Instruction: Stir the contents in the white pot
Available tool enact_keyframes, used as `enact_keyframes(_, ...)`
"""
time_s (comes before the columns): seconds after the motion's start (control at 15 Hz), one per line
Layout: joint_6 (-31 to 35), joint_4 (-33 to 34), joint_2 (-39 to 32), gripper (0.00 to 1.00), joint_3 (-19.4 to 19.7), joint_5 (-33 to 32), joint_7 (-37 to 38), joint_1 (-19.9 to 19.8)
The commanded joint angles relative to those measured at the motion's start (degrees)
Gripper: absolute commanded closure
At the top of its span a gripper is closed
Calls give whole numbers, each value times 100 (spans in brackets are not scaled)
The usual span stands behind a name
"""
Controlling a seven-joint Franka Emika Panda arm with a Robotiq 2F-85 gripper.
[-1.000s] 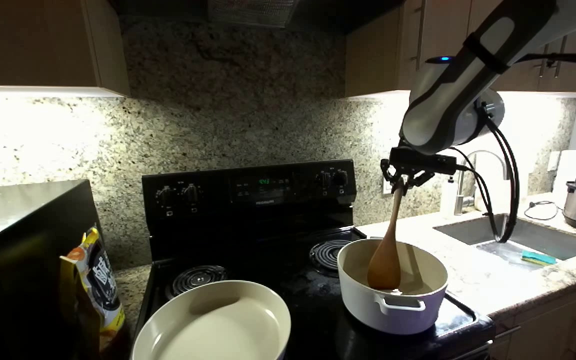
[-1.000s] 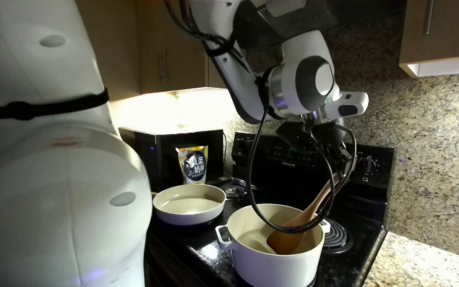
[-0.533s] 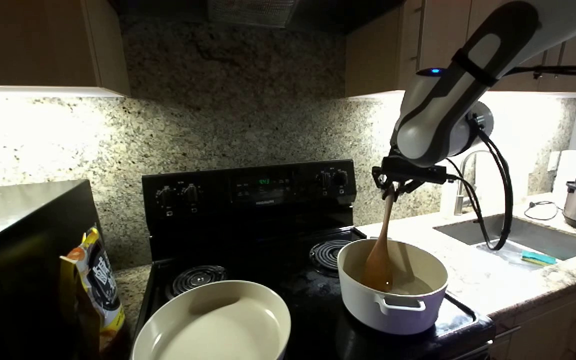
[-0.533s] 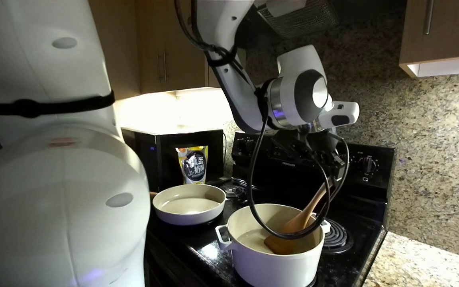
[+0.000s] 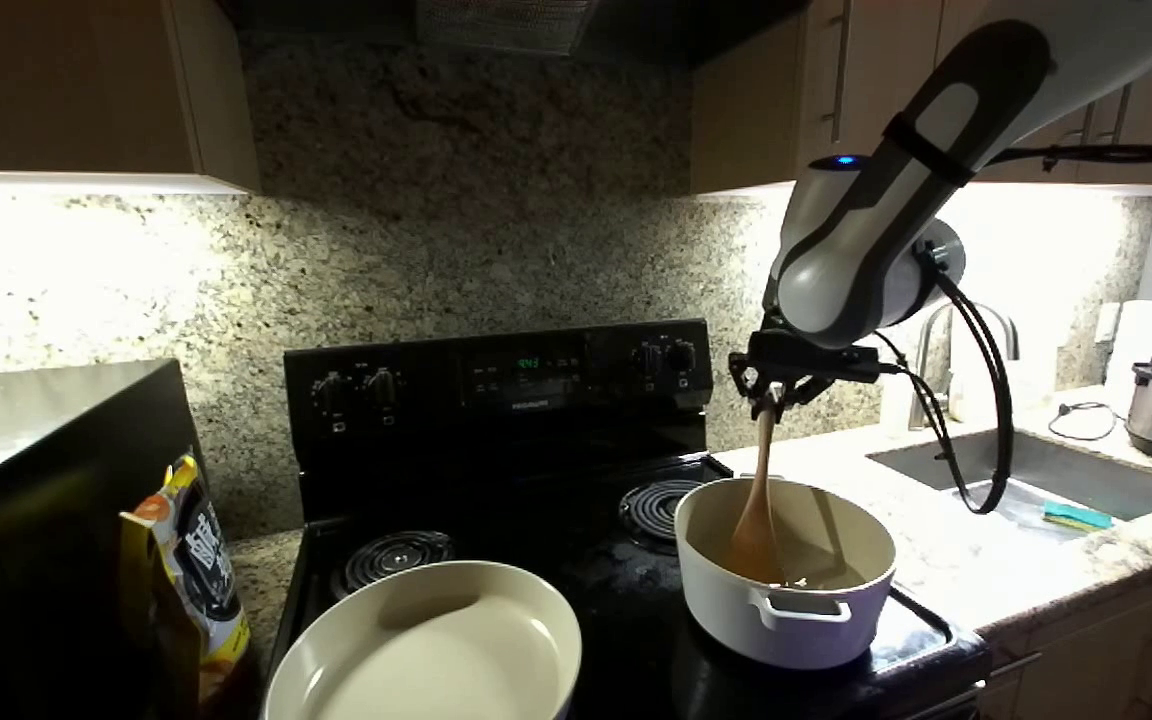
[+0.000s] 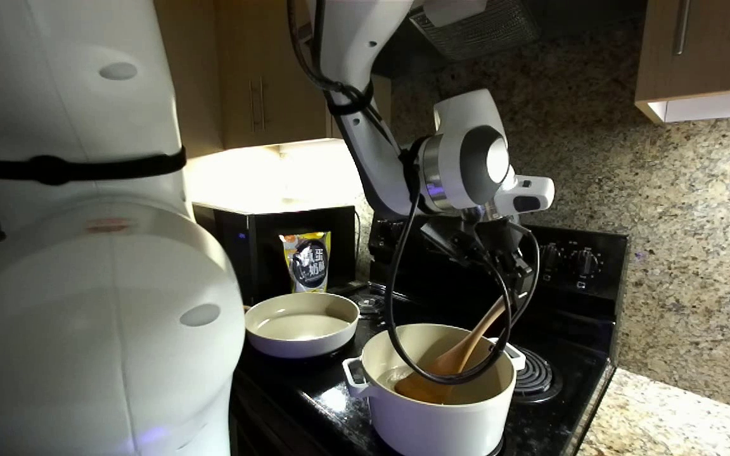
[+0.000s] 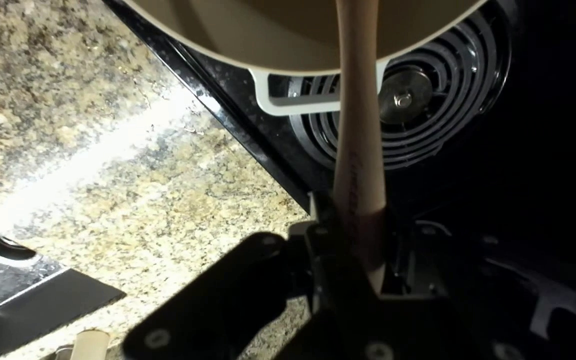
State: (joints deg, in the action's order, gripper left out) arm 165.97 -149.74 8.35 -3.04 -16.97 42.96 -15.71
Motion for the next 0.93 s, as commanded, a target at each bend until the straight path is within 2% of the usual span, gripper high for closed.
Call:
enact_keyframes(0.0, -251, 51, -146, 93, 63, 67, -200, 36)
enact_keyframes(0.27, -494, 120, -144, 93, 70, -261, 104, -150)
enact_keyframes(0.4, -599, 207, -105, 93, 194, -524, 295, -100)
enact_keyframes(0.6, -499, 294, -101, 93, 276, -777, 433, -79)
enact_keyframes(0.87, -338, 408, -133, 93, 163, -1265, 763, -195)
